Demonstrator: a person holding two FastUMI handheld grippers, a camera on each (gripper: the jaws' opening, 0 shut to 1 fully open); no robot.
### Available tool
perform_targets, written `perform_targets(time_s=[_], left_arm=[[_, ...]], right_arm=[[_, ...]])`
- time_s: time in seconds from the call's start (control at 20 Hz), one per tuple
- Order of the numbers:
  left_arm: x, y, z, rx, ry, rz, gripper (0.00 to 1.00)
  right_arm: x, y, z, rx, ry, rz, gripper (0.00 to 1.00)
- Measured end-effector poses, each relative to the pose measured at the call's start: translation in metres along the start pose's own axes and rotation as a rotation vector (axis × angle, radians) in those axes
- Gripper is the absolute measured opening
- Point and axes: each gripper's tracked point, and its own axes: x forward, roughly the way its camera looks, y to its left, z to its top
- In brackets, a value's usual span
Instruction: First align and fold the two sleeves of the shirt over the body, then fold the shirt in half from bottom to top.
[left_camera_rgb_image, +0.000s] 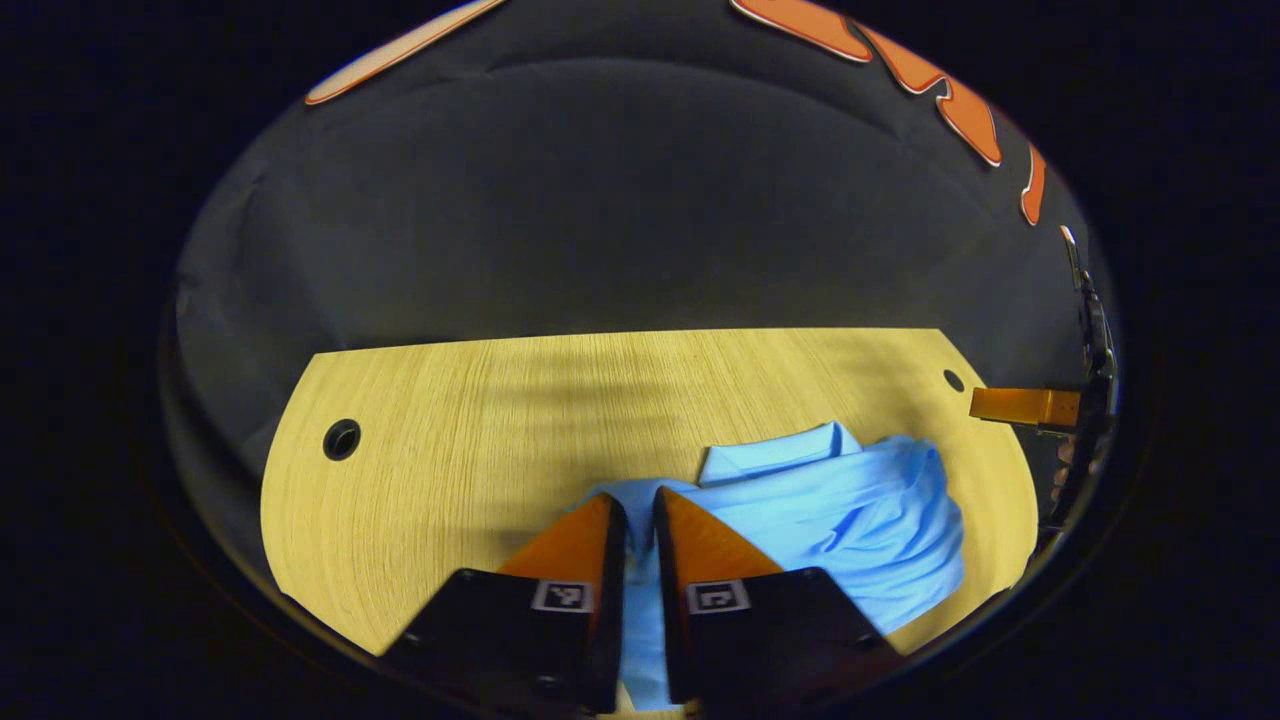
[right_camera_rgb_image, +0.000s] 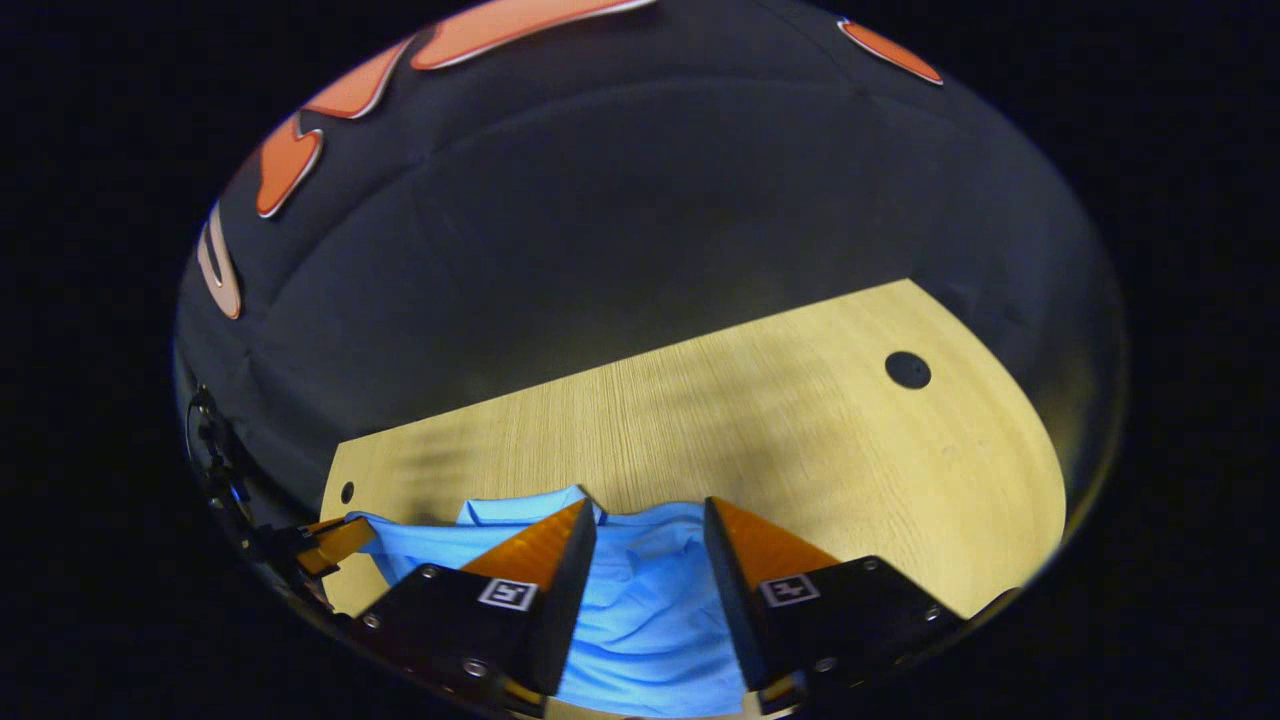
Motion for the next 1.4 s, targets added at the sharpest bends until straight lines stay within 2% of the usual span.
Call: perform_targets(time_s=[0.05,0.15,0.3,0.35,0.5,0.7,0.8,1.1,1.25,1.4], left_arm=[[-0.009,-0.004,0.002,0.003,-0.018,0.002,0.48],[-0.035,-0.008,0.007,0.022,-0.051,0.016,0.84],[-0.072,-0.025,0.002,0.034,-0.084,0.018,0.91],[-0.083,-0.029,0.002,0.038,-0.099,0.024,1.00],[-0.120,-0.041,-0.007,0.042,-0.140,0.036,1.00],[-0.176,-0.051,-0.010,0.044,-0.236,0.043,1.00],[-0.207,-0.062,-0.004,0.064,-0.304,0.051,1.00],[-0.298,-0.094,-0.004,0.115,-0.468,0.061,1.00],[-0.352,-0.094,0.001,0.154,-0.606,0.154,1.00],[-0.389,-0.106,-0.009,0.160,-0.703,0.185,0.99]], right_arm=[[-0.010,0.004,0.003,-0.005,-0.021,0.016,0.81],[-0.033,0.009,0.008,-0.017,-0.059,0.033,0.91],[-0.070,0.015,0.010,-0.057,-0.114,0.054,0.98],[-0.080,0.018,0.010,-0.075,-0.125,0.062,0.99],[-0.115,0.022,0.002,-0.108,-0.167,0.074,0.99],[-0.168,0.034,0.001,-0.086,-0.264,0.119,0.99],[-0.194,0.034,-0.001,-0.126,-0.307,0.107,0.98],[-0.289,0.053,-0.011,-0.250,-0.462,0.144,0.98],[-0.322,0.047,-0.018,-0.269,-0.532,0.165,0.98],[-0.361,0.042,-0.031,-0.288,-0.593,0.168,0.98]])
